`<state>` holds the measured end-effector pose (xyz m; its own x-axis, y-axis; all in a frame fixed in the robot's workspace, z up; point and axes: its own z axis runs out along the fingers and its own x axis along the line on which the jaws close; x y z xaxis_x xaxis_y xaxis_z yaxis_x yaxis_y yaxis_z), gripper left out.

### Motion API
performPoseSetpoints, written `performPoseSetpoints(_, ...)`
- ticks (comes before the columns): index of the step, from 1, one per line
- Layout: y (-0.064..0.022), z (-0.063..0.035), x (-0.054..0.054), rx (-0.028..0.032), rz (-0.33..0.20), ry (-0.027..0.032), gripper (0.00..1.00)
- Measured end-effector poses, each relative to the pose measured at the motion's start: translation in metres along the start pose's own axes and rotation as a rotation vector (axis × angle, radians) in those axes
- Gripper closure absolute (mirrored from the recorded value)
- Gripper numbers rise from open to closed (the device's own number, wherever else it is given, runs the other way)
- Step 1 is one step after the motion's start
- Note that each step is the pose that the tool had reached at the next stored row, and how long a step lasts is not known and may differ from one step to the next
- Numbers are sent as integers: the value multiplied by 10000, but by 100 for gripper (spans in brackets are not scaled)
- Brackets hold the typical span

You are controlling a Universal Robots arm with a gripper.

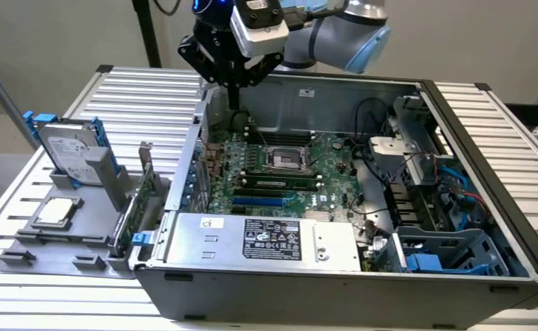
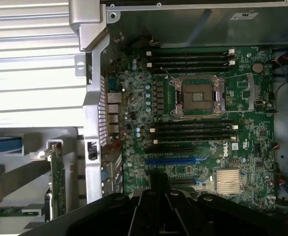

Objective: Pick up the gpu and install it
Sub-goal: 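Reach for the gpu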

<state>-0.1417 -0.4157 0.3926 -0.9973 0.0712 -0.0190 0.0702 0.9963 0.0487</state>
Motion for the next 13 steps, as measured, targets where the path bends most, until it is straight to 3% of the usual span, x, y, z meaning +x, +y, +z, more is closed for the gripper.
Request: performPoseSetpoints(13, -240, -11, 566, 1, 1, 0, 89)
